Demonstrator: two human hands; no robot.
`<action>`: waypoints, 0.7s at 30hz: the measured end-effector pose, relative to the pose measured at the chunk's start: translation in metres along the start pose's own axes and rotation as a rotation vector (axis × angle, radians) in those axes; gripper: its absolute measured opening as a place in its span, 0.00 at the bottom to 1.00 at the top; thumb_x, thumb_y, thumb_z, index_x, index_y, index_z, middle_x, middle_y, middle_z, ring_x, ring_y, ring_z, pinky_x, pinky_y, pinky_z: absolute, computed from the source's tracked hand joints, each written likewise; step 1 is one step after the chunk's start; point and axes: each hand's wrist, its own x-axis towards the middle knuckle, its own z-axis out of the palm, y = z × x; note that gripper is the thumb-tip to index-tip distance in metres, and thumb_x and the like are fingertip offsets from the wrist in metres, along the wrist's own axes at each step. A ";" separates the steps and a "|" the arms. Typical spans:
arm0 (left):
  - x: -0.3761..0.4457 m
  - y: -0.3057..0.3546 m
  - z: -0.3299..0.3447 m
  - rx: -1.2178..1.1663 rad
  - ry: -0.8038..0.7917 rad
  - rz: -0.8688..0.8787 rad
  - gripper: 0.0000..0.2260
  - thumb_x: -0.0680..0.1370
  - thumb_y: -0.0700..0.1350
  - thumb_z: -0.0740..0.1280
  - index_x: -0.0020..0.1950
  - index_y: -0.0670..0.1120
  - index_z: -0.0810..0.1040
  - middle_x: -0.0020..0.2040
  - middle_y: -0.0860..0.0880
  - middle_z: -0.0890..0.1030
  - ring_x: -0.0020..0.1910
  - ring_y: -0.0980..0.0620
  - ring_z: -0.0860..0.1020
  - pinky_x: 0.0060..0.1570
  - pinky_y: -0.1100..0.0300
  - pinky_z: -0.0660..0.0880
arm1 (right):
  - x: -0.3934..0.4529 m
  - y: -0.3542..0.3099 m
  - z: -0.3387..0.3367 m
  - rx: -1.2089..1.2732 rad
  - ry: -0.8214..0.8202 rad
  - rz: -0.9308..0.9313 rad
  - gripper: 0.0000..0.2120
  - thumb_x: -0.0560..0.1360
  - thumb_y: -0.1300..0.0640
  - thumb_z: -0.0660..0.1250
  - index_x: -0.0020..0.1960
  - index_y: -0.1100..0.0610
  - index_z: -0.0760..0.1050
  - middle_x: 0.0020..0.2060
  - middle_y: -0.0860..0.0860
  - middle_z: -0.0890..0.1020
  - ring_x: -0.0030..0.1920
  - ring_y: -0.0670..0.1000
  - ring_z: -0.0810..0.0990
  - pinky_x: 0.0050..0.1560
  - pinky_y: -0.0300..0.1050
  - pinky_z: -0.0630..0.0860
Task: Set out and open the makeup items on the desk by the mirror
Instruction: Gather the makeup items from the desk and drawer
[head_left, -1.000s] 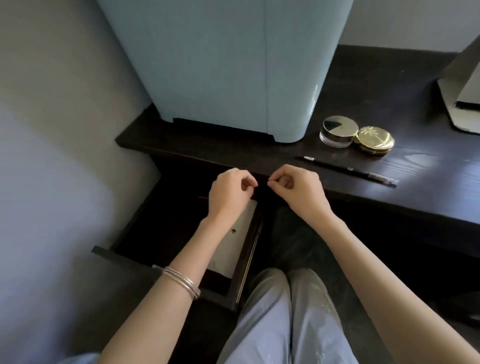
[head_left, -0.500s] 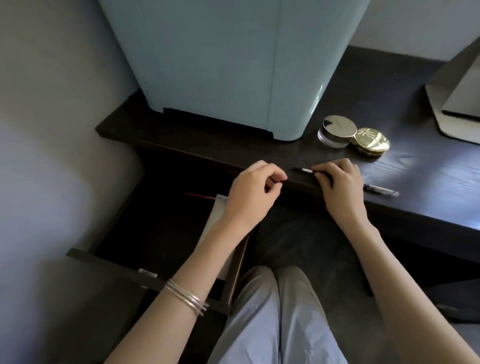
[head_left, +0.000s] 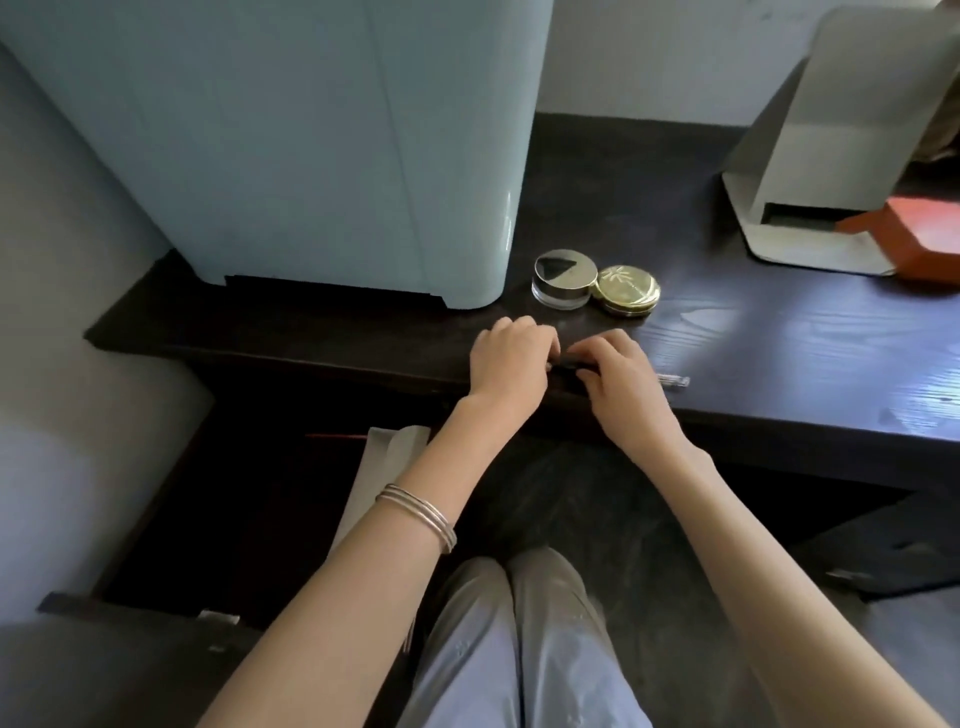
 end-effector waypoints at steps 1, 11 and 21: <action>0.003 0.004 0.001 0.029 -0.020 0.011 0.10 0.79 0.41 0.64 0.58 0.48 0.77 0.56 0.47 0.77 0.58 0.47 0.73 0.52 0.56 0.68 | 0.000 0.006 -0.005 -0.075 0.011 0.027 0.13 0.77 0.62 0.64 0.60 0.57 0.76 0.57 0.54 0.77 0.59 0.53 0.73 0.60 0.44 0.70; 0.081 0.077 0.014 0.058 0.078 0.183 0.14 0.79 0.42 0.63 0.65 0.45 0.73 0.66 0.45 0.71 0.68 0.45 0.66 0.59 0.53 0.69 | 0.023 0.066 -0.058 -0.043 0.112 0.285 0.09 0.78 0.59 0.62 0.52 0.64 0.77 0.47 0.60 0.80 0.49 0.60 0.78 0.47 0.49 0.71; 0.078 0.083 0.061 0.091 -0.212 0.250 0.21 0.80 0.39 0.56 0.74 0.46 0.64 0.75 0.51 0.62 0.77 0.48 0.50 0.73 0.53 0.53 | 0.048 0.076 -0.032 -0.043 -0.026 0.259 0.12 0.74 0.70 0.57 0.56 0.68 0.74 0.55 0.64 0.78 0.58 0.63 0.74 0.55 0.43 0.64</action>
